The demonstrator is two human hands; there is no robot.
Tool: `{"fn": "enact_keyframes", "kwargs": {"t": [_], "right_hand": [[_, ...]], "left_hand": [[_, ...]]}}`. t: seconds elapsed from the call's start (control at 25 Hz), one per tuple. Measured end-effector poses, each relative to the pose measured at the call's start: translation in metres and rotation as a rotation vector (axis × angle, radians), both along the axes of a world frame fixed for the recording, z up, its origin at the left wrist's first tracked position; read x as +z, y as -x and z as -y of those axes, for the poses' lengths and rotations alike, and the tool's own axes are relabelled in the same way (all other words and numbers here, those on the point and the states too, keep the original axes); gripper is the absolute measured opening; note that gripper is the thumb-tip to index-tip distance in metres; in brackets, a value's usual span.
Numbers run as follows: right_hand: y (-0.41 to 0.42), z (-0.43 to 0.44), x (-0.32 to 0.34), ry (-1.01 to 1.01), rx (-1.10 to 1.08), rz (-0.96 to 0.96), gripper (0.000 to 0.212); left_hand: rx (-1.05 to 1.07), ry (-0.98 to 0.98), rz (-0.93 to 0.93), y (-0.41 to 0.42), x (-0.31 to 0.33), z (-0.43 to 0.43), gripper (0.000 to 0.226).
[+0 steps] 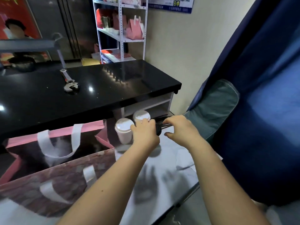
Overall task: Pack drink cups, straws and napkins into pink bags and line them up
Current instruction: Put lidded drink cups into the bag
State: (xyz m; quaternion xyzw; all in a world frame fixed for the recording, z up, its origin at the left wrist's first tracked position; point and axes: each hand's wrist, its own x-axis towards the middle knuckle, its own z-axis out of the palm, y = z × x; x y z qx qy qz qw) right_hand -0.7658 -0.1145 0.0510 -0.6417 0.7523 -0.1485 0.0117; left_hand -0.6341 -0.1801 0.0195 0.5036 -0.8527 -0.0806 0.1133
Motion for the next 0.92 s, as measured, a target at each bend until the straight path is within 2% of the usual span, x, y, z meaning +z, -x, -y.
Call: {"fn": "enact_keyframes", "kwargs": {"t": [0.24,0.44,0.6,0.76,0.92], "right_hand": [[0.04,0.043,-0.066,-0.103,0.158,0.1,0.052],[0.044,0.051,-0.113,-0.092,0.149,0.29,0.075],[0.028,0.076,-0.121,-0.106,0.157,0.305,0.093],[0.014,0.089,-0.125,-0.106,0.144,0.335,0.085],[0.023,0.079,-0.113,-0.004,0.232,0.386,0.082]], "left_hand": [[0.244,0.014,-0.084,0.016,-0.046,0.021,0.046],[0.431,-0.041,-0.101,0.01,-0.083,0.004,0.061],[0.498,-0.06,-0.085,0.002,-0.087,0.007,0.06],[0.512,-0.038,-0.083,0.001,-0.083,0.006,0.06],[0.521,0.007,-0.114,0.005,-0.062,0.015,0.059]]}}
